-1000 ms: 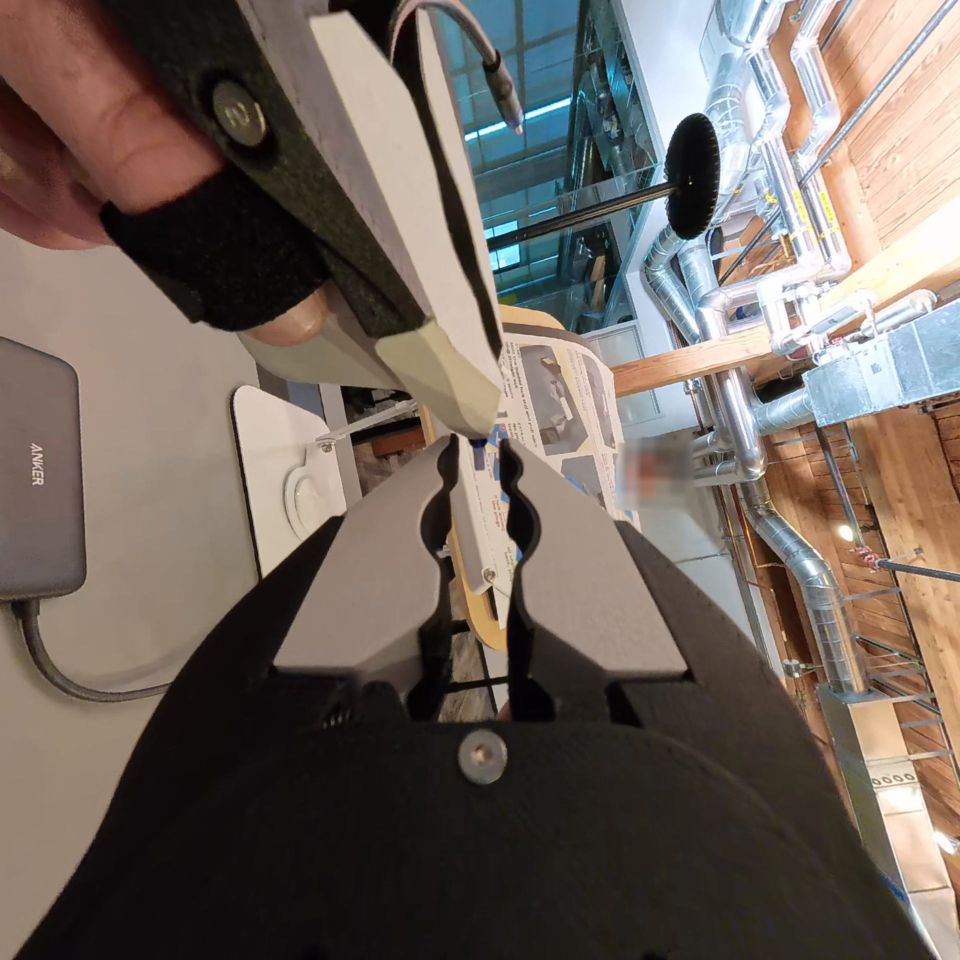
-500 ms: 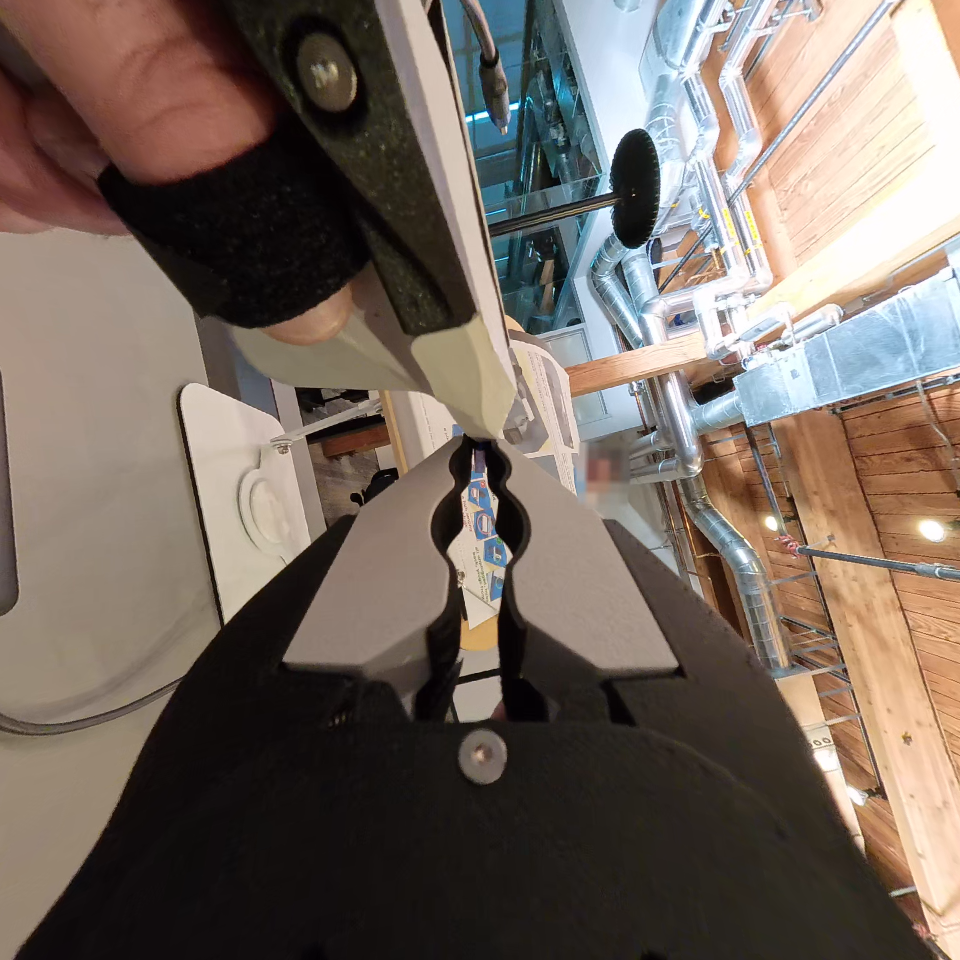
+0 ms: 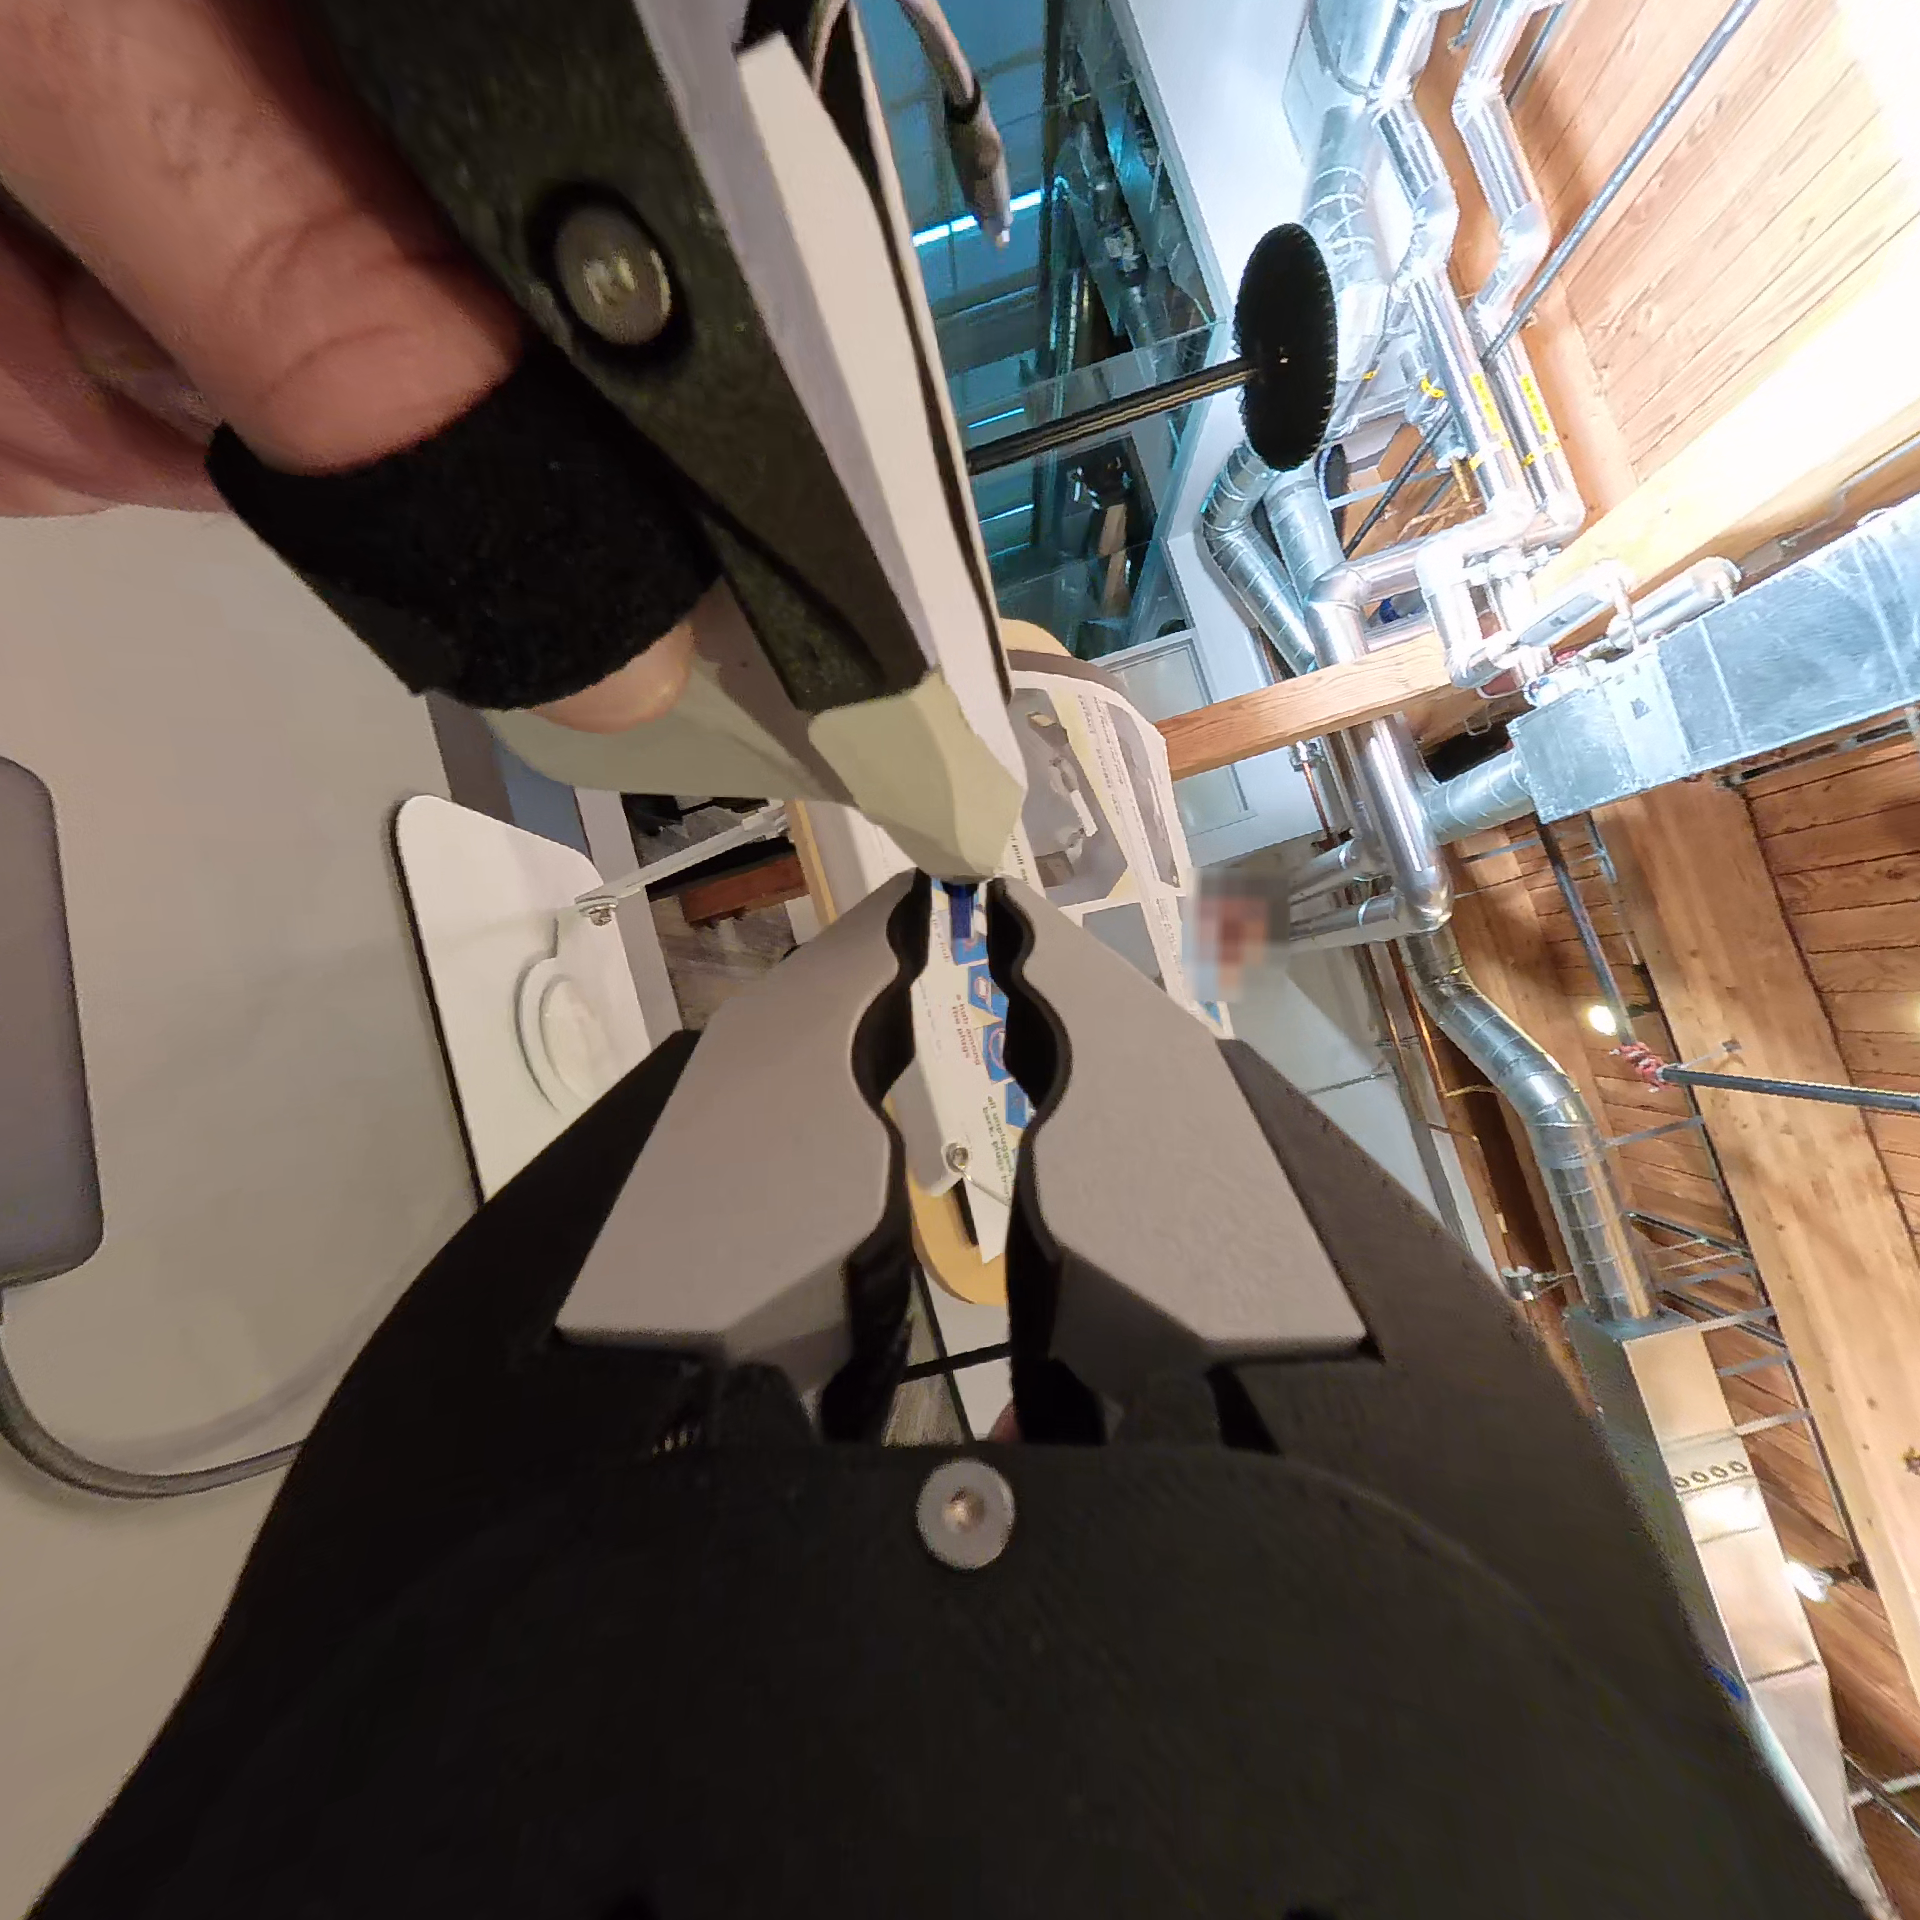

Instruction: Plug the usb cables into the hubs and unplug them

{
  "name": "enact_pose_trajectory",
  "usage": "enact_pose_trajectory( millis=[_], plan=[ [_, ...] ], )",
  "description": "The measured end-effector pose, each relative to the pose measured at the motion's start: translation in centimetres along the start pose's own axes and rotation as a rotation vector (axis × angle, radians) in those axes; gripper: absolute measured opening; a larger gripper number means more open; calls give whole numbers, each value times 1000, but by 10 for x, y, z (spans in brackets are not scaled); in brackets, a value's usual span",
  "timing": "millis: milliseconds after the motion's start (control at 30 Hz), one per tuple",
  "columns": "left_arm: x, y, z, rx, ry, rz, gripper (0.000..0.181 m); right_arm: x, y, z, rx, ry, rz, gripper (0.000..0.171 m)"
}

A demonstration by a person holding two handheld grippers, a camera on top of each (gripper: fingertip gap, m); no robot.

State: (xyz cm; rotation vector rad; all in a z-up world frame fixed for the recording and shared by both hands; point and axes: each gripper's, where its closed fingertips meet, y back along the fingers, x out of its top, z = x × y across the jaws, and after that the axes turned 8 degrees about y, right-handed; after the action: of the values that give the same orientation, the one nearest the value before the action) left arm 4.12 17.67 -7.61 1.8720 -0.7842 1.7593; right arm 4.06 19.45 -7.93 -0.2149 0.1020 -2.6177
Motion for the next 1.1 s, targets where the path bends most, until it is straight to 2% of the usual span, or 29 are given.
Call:
enact_pose_trajectory(
  millis=[167, 400, 867, 967, 1100],
  plan=[
    [-11, -6, -20, 77, -32, -8, 15, -6, -2, -2, 26, -37, -18, 11],
    [-34, -12, -54, 172, -3, -56, 15, -8, -3, -7, 53, -98, -32, 7],
    [-41, -13, -80, 245, -2, -60, 15, -16, -7, -33, 182, -179, -43, 8],
    [-36, -10, -88, 258, 1, -46, 15, -21, -7, -47, 283, -252, -52, 13],
    [-31, -6, -104, 285, 13, -29, 15, -28, 2, -100, 624, -436, -85, 25]
  ],
)
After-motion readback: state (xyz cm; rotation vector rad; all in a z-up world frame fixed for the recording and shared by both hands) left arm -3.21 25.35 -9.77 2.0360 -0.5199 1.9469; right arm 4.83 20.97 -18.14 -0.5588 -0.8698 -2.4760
